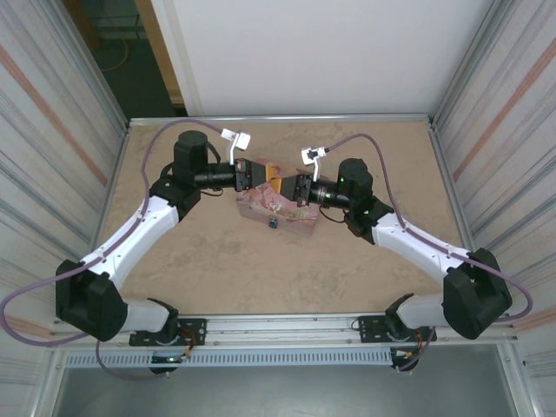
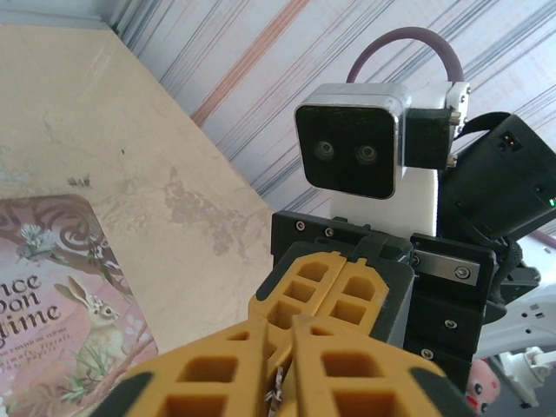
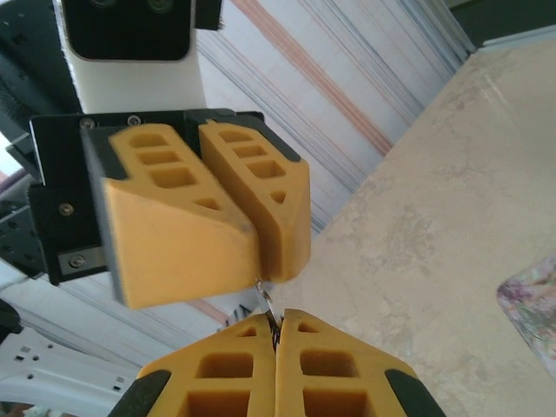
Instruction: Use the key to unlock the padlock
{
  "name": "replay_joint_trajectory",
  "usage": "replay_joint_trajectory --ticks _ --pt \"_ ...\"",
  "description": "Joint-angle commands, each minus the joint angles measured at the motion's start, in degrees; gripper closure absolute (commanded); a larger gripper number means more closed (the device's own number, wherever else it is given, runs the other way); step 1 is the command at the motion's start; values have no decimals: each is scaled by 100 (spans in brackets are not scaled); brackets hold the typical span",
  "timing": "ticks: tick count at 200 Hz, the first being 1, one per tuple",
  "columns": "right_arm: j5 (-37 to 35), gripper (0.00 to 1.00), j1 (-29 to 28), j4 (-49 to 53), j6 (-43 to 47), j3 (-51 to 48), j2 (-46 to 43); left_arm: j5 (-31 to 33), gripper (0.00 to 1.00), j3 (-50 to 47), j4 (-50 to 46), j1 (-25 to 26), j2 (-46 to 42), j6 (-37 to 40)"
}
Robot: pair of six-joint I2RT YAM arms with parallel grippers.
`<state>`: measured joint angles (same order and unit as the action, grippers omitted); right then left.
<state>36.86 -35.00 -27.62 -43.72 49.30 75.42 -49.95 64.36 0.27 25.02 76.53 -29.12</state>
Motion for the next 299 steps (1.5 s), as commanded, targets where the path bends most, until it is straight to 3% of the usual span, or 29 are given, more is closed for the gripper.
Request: replay_joint_trajectory --ticks 1,26,50,93,129,169,217,299 --pt "-202 100 24 406 378 71 -203 4 72 -41 75 -21 -267 109" --pt "-330 100 67 736 537 21 -275 305 51 -128 -29 -77 -477 189" --pt "-442 100 155 855 610 -148 -316 953 37 -357 -303 -133 -814 380" --pt "-527 100 403 811 547 -527 -299 2150 28 -952 -1012 -145 -1518 790" --pt "-571 100 601 628 404 -808 -182 2658 22 -1619 -1377 -150 -2011 802" --pt "-576 100 795 343 153 -1018 161 2653 21 -2345 -1229 -150 -2043 518" --pt "-742 100 938 327 -4 -1068 554 2334 21 -2940 -141 -150 -1510 -29" --pt "-787 100 998 385 -5 -880 1201 1710 22 -2520 769 -155 188 -47"
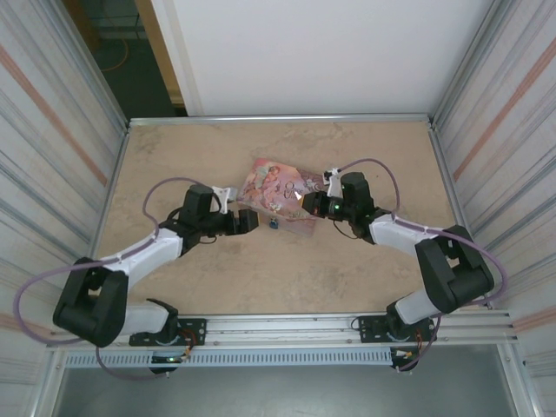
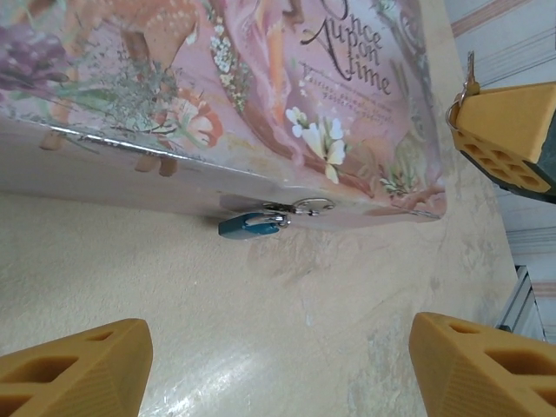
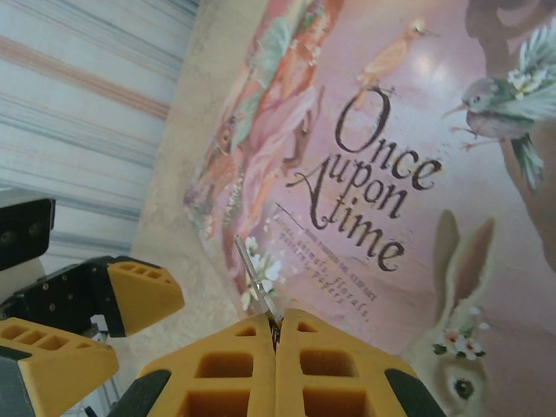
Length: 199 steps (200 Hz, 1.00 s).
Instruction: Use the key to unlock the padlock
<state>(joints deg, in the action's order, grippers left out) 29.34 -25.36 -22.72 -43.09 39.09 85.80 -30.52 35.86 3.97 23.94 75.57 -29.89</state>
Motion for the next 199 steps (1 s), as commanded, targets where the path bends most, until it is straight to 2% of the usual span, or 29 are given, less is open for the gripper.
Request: replay_joint_trajectory --ticks 1,133,199 --pt "-34 100 33 -98 -68 150 168 -234 22 341 401 -48 301 37" --pt "-175 100 32 133 80 228 566 -641 22 1153 755 -464 1812 391" --pt "-199 100 24 52 29 300 664 -645 22 1219 602 -496 1804 636"
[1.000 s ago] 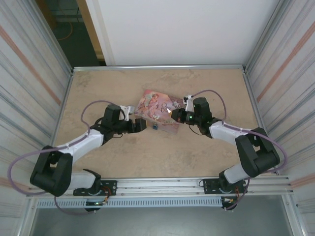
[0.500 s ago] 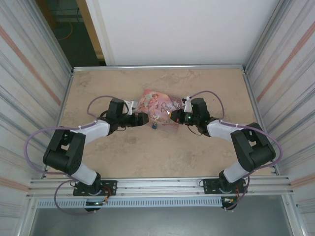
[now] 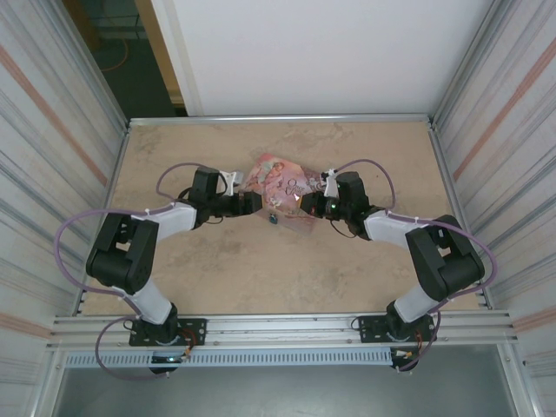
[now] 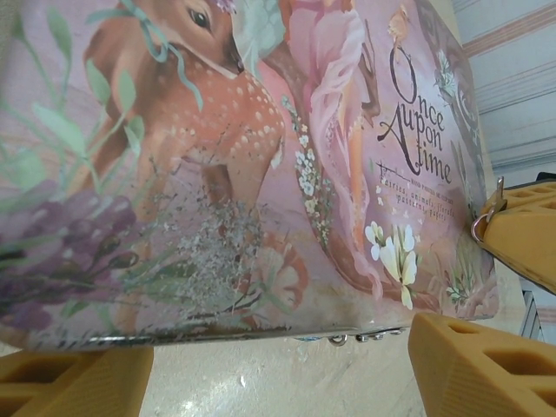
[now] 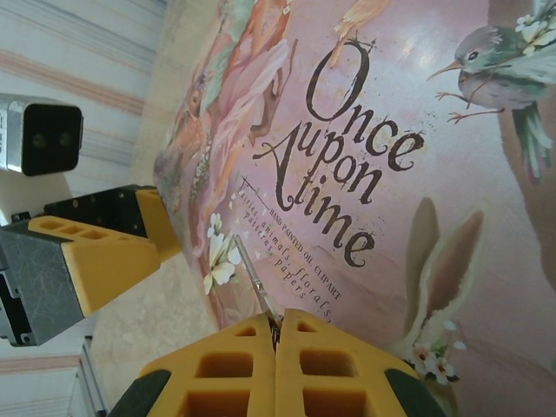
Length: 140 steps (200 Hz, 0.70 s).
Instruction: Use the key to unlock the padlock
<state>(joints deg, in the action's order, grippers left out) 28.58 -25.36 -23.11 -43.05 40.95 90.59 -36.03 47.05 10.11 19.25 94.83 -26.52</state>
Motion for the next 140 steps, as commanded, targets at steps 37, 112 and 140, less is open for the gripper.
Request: replay_joint_trajectory --ticks 37,112,140 --pt "-117 100 23 110 19 133 203 151 22 -258 -249 -12 -573 703" --pt "-137 100 14 170 68 150 214 922 22 -423 -639 703 -759 1742" --pt "-142 100 14 194 72 159 198 1039 23 -188 -639 891 -402 1798"
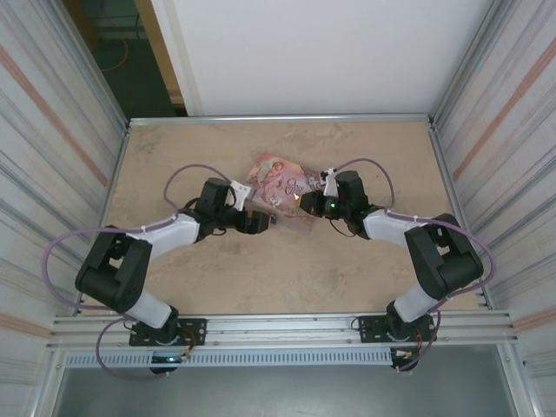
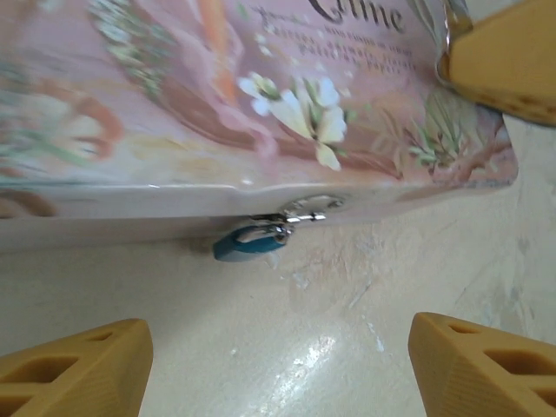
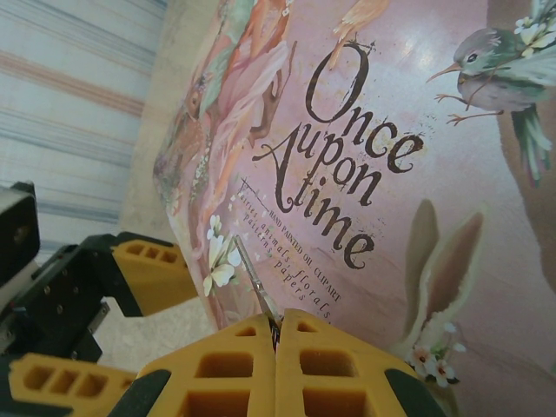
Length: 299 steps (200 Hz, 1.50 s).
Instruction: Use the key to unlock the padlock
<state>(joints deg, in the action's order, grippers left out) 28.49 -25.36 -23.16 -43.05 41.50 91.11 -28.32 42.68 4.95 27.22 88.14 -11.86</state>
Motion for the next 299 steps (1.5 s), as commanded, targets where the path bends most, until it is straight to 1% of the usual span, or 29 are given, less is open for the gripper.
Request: replay_joint_trajectory --ticks 1,48,70,134,237,274,299 --pt "-138 100 14 198 75 104 149 275 23 258 -125 100 284 332" --pt "-151 100 14 250 103 113 126 334 30 679 -163 349 802 466" --pt "-143 100 14 261 101 115 112 424 30 847 -235 445 975 514" --pt "-154 100 -4 250 109 105 113 528 37 1238 -459 538 1354 535" --pt "-162 100 -21 232 98 100 118 1082 45 1607 -658 661 1635 452" --pt "-160 100 -39 227 102 105 125 1195 50 1689 -647 667 1671 413" --pt "-161 100 -56 229 108 113 104 1194 56 1733 -635 668 1680 386"
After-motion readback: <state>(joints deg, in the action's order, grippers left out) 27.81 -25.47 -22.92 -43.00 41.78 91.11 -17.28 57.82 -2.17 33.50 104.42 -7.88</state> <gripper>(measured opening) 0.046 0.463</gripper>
